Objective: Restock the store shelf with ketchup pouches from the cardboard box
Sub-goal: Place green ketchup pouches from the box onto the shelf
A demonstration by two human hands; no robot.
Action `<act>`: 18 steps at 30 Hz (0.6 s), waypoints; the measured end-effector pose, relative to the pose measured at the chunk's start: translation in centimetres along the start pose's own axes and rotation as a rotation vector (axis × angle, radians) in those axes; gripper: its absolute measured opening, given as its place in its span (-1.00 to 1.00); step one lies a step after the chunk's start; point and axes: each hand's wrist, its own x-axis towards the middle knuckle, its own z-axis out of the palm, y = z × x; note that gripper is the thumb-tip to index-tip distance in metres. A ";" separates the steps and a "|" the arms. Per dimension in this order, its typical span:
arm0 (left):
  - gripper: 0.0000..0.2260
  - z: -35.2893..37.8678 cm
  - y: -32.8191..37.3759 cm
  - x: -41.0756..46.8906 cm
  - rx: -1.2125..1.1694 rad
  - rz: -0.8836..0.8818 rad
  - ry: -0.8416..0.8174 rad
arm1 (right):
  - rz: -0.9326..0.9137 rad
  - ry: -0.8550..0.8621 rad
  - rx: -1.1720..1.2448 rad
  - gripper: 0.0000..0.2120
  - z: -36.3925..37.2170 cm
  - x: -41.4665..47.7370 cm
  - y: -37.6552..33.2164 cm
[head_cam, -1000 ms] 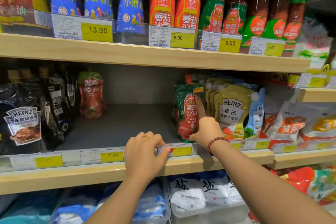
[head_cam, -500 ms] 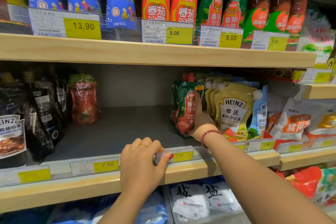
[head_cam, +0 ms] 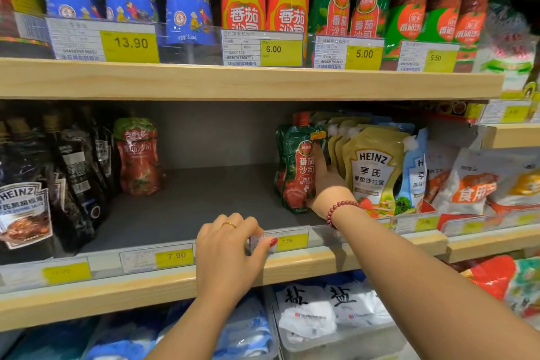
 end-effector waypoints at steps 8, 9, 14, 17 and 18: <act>-0.81 -1.8 0.8 1.2 -0.099 -0.093 -0.164 | -0.258 0.115 0.134 -0.42 -2.4 -7.3 1.5; -0.68 -2.3 1.0 1.1 -0.136 -0.081 -0.176 | -0.328 0.123 0.139 -0.36 -2.5 -8.9 1.8; -0.63 -3.9 3.3 -1.2 -0.275 0.047 -0.176 | -0.574 0.179 -0.002 -0.53 -0.6 -17.8 5.0; -0.73 -3.5 4.5 -5.0 -0.382 0.047 -0.249 | -0.486 0.037 0.029 -0.58 3.0 -23.3 7.8; -0.75 -3.2 4.9 -6.7 -0.407 0.035 -0.289 | -0.419 -0.031 0.069 -0.57 4.4 -25.1 8.8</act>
